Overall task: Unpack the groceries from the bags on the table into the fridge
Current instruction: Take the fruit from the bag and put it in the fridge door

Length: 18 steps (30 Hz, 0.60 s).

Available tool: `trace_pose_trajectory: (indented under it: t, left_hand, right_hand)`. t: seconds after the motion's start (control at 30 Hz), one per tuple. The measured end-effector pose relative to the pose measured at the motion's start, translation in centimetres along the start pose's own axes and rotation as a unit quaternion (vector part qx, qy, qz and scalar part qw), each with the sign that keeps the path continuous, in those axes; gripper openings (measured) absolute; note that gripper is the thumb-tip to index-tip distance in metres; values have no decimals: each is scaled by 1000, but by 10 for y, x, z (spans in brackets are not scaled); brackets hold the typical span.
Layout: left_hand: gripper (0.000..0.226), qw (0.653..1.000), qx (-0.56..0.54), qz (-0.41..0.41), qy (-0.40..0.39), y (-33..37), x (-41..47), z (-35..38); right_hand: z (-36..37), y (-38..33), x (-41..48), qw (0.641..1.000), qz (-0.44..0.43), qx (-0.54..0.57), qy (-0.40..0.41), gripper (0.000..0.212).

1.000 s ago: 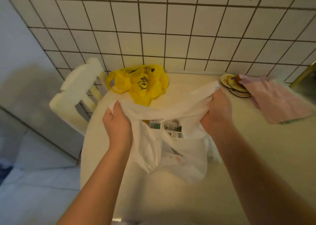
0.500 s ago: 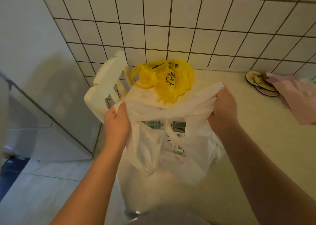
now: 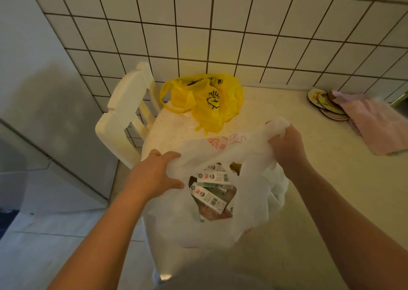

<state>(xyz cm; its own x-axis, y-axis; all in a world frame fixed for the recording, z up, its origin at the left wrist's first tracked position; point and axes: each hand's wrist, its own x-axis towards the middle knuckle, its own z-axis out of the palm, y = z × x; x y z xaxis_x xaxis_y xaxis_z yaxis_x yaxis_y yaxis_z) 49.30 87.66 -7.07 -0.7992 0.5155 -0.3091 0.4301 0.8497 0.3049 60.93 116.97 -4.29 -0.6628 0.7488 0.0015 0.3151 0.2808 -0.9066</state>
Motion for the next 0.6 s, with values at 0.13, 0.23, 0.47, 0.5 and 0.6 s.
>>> trace_pose_trajectory:
  t: [0.13, 0.23, 0.47, 0.5, 0.6]
  left_hand:
    - [27, 999, 3, 7, 51, -3, 25, 3]
    - [25, 984, -32, 10, 177, -5, 49, -1]
    - [20, 953, -133, -42, 268, -4, 139, -16]
    - [21, 951, -157, -54, 259, -5, 156, -15]
    - [23, 946, -193, -80, 250, -9, 201, -10]
  right_hand:
    - [5, -6, 18, 1000, -6, 12, 19, 25]
    - [12, -14, 41, 999, -23, 15, 34, 20]
    - [40, -12, 115, 996, -53, -53, 54, 20]
    - [46, -10, 127, 995, -58, -62, 54, 22]
    - [67, -5, 161, 993, -72, -80, 45, 26]
